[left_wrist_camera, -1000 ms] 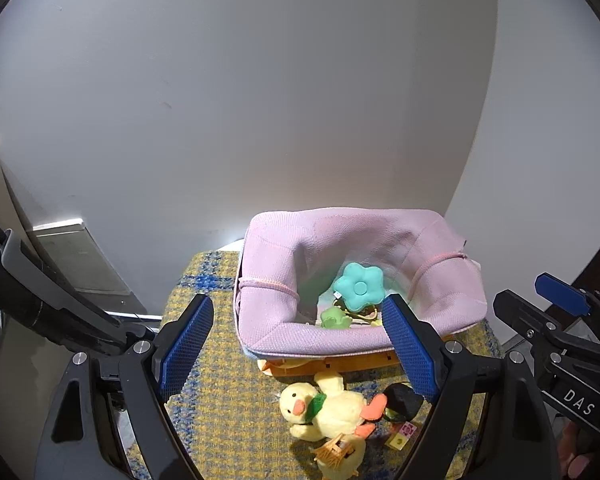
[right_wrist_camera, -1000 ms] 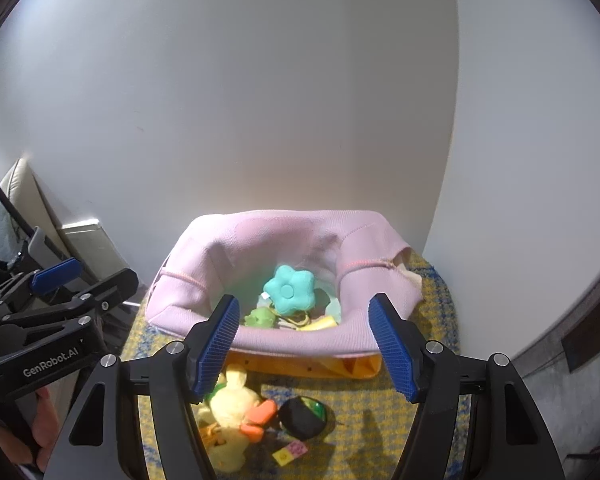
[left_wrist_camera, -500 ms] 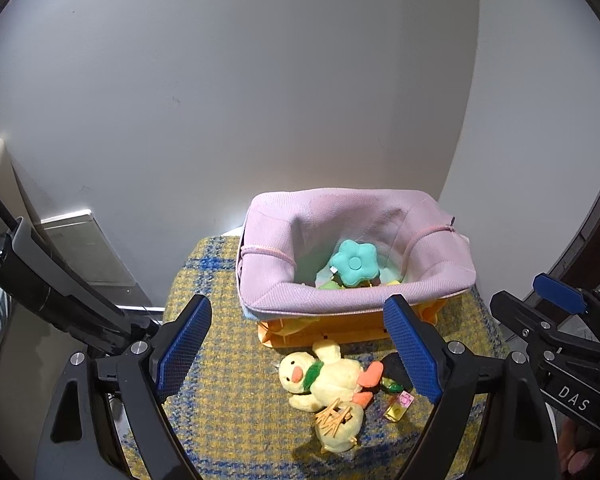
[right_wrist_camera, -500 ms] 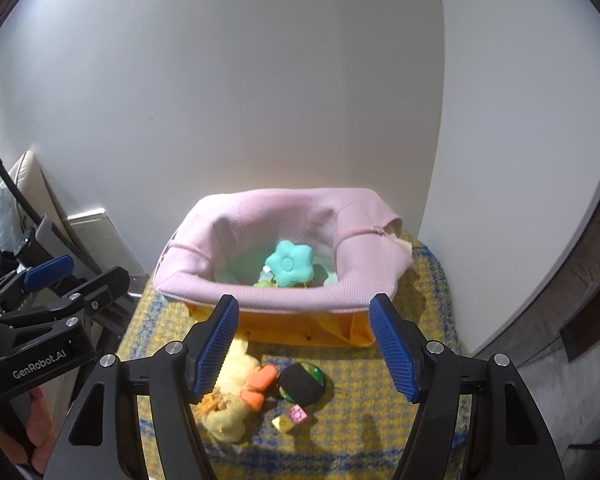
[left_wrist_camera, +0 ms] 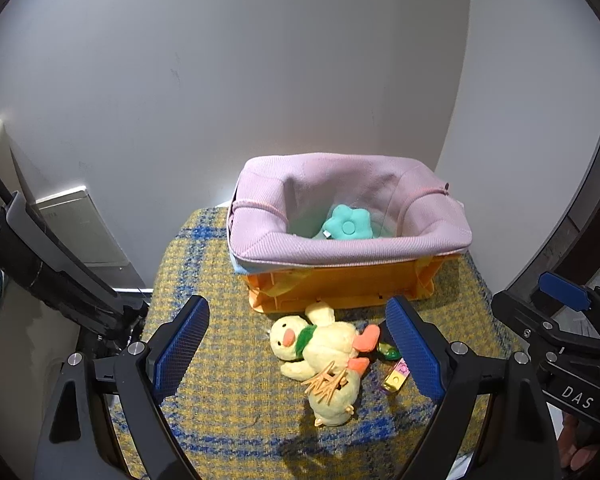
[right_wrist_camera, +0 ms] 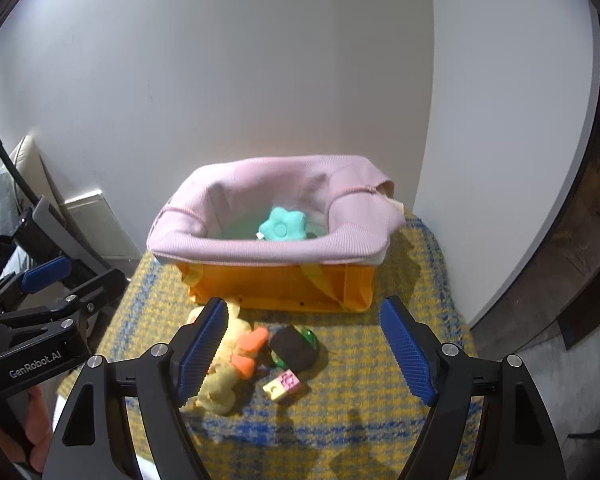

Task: Organize objects
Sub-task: 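Move both tools back toward the plush duck and remaining toys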

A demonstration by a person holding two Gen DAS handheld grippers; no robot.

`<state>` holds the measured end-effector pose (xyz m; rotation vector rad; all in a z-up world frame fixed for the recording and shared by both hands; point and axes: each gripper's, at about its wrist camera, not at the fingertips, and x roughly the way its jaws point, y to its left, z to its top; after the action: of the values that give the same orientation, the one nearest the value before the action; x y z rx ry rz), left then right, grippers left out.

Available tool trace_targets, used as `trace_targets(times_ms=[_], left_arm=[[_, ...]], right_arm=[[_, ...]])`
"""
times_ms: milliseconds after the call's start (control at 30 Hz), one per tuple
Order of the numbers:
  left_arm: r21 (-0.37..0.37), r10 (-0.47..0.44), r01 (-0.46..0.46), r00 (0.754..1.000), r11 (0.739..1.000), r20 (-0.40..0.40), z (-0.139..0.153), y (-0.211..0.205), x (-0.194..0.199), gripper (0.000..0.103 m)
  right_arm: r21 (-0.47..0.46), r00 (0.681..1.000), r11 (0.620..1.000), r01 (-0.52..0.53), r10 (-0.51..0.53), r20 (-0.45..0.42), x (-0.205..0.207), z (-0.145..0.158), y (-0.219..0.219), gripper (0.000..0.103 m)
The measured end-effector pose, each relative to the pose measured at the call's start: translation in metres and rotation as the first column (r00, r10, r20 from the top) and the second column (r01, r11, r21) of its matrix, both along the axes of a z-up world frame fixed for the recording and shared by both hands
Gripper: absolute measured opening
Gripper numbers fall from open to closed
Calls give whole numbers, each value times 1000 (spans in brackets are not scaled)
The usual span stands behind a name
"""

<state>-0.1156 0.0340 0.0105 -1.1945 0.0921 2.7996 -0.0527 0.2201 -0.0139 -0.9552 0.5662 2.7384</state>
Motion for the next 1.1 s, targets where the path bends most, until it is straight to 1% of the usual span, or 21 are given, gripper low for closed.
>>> trace_targets(times_ms=[100,367,700,867,1100], left_arm=[[-7,-1,1,1000,1000,10,-9,3,4,92],[-10,-6,7,999,1000,51,-42,8,11,92],[-12,-3,5,993,1000,121,-91,16,12,92],[-7,-8,9,987,1000,162,-115,23,13,92],[-10,-6,8,981,1000,195,-140,29,9,90]], right_arm=[[1,1000,1000,2,-2,16,3,-8,-2,82],[14,999,1000,6,-7,50,8,-29,-7,82],[-14,994,1000,5,-4,112,11,-75,-10,82],[-17,991,1000,-4,6,131,11,-90,-11,82],[-32,987,999,-3,8,163,11,-113,-9,82]])
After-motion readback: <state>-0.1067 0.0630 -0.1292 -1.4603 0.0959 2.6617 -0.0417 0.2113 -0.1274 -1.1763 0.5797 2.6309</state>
